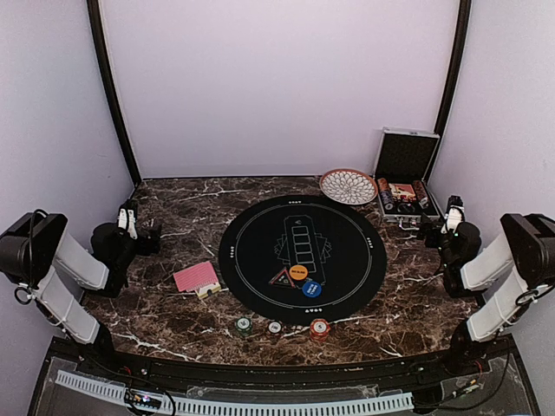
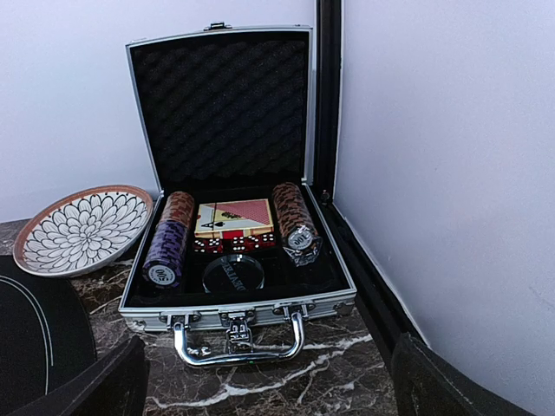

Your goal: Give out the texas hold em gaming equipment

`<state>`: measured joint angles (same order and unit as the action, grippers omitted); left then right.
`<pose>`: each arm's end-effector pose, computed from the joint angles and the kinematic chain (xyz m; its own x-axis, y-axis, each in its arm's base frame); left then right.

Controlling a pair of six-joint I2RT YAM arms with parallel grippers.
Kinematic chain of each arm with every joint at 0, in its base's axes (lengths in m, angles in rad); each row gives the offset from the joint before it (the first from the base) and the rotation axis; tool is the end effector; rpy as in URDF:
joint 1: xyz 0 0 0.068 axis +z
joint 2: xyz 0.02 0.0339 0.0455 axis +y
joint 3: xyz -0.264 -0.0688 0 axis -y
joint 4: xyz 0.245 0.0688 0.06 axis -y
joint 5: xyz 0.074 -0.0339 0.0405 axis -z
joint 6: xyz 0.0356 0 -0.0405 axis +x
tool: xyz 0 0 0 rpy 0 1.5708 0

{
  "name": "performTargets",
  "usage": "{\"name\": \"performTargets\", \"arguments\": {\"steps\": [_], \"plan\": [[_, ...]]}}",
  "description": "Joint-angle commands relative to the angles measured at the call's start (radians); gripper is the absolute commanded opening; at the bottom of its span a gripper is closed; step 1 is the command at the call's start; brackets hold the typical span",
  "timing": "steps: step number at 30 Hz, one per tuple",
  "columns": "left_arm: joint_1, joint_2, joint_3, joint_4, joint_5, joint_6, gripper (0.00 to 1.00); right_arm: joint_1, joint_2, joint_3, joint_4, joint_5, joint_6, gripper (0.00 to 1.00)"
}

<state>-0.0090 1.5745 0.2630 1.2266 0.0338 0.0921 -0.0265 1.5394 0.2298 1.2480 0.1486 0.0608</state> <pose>0.2510 -0.0035 0.1468 -0.0805 0.0926 -0.9924 0.0503 0.9948 0.0888 0.2417 -0.0117 0.1495 -0.0509 0.0615 -0.9968 0.1773 0.9828 0.0515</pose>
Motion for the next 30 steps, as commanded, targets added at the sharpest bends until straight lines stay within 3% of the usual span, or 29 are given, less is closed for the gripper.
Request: {"name": "performTargets", "arguments": {"steps": [1, 15, 18, 21, 25, 30], "plan": [[0.006, -0.001, 0.010, 0.039, 0.006, -0.005, 0.99, -0.004, 0.004, 0.012, 0.025, -0.011, -0.004, 0.98], [0.007, -0.004, 0.010, 0.036, 0.012, -0.005, 0.99, 0.004, -0.006, 0.013, 0.027, 0.039, 0.006, 0.99], [0.006, -0.017, 0.021, 0.008, 0.026, -0.002, 0.99, 0.010, -0.108, 0.097, -0.212, 0.181, 0.053, 0.99], [0.006, -0.086, 0.093, -0.188, 0.028, -0.002, 0.99, 0.008, -0.181, 0.200, -0.427, 0.216, 0.078, 0.99], [0.020, -0.138, 0.265, -0.613, 0.068, 0.090, 0.99, 0.009, -0.242, 0.237, -0.489, 0.166, 0.124, 0.99], [0.077, -0.214, 0.380, -0.904, 0.106, 0.084, 0.99, -0.001, -0.280, 0.319, -0.620, 0.178, 0.246, 0.98]]}}
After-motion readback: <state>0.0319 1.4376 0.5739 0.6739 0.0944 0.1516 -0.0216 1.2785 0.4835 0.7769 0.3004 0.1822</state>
